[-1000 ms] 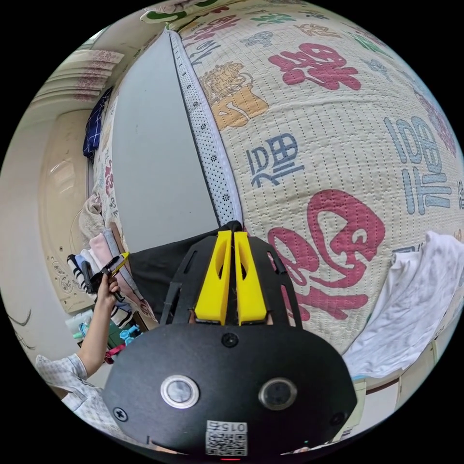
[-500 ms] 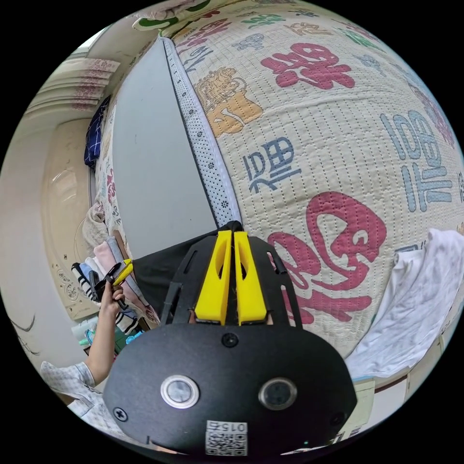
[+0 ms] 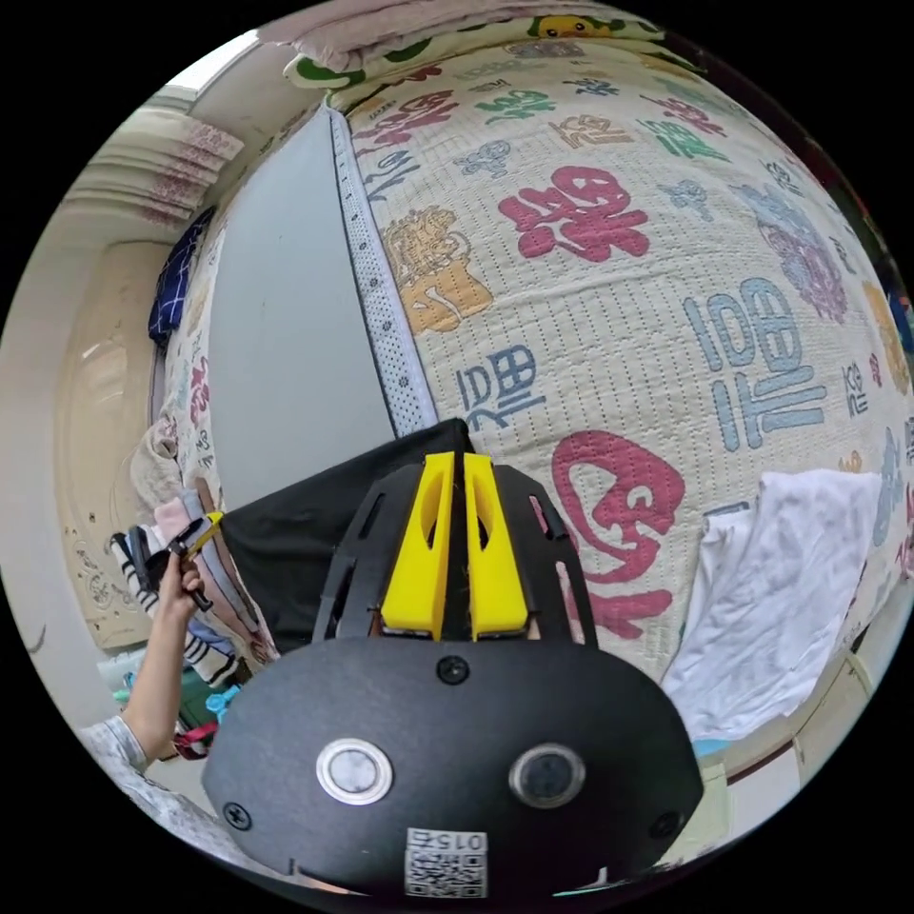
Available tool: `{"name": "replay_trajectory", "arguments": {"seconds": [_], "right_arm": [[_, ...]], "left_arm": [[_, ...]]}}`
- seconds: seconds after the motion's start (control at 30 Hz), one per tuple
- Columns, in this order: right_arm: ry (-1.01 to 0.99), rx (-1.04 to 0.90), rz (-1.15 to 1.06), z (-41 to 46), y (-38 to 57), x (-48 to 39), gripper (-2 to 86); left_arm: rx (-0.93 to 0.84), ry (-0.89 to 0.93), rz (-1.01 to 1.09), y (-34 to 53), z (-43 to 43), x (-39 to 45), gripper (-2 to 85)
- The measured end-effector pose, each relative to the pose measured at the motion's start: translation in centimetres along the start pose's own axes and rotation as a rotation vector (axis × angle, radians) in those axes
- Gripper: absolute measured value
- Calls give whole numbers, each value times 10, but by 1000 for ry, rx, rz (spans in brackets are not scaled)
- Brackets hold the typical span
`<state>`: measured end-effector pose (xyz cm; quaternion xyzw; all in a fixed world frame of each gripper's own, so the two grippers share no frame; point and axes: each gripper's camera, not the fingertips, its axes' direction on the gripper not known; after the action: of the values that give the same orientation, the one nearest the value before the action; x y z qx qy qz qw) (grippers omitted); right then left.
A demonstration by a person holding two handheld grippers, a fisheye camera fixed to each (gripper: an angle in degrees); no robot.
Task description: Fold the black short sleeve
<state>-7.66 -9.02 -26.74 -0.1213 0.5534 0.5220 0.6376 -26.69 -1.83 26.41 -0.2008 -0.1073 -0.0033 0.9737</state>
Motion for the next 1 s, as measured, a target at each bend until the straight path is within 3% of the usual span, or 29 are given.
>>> {"name": "replay_trajectory", "arguments": {"seconds": [0.17, 0.33, 0.5, 0.6, 0.67, 0.73, 1.0], "right_arm": [[2, 3, -435, 5, 184, -93, 25], [-238, -247, -795, 97, 352, -202, 61], [-94, -274, -1015, 146, 451, -238, 94], [-7, -342, -1021, 170, 484, -228, 74], [75, -338, -1015, 174, 499, -219, 16], [54, -324, -1033, 162, 518, -211, -1], [86, -356, -992, 161, 546, -206, -2]], "left_arm": [[4, -7, -8, -4, -14, 6, 60], [-40, -13, 36, -15, -21, 23, 60], [-50, -3, 66, -29, -33, 42, 54], [-53, 5, 92, -38, -46, 55, 27], [-48, -12, 114, -43, -55, 66, 10], [-27, -45, 152, -49, -67, 85, -1], [-8, -155, 209, -68, -91, 146, -3]]}}
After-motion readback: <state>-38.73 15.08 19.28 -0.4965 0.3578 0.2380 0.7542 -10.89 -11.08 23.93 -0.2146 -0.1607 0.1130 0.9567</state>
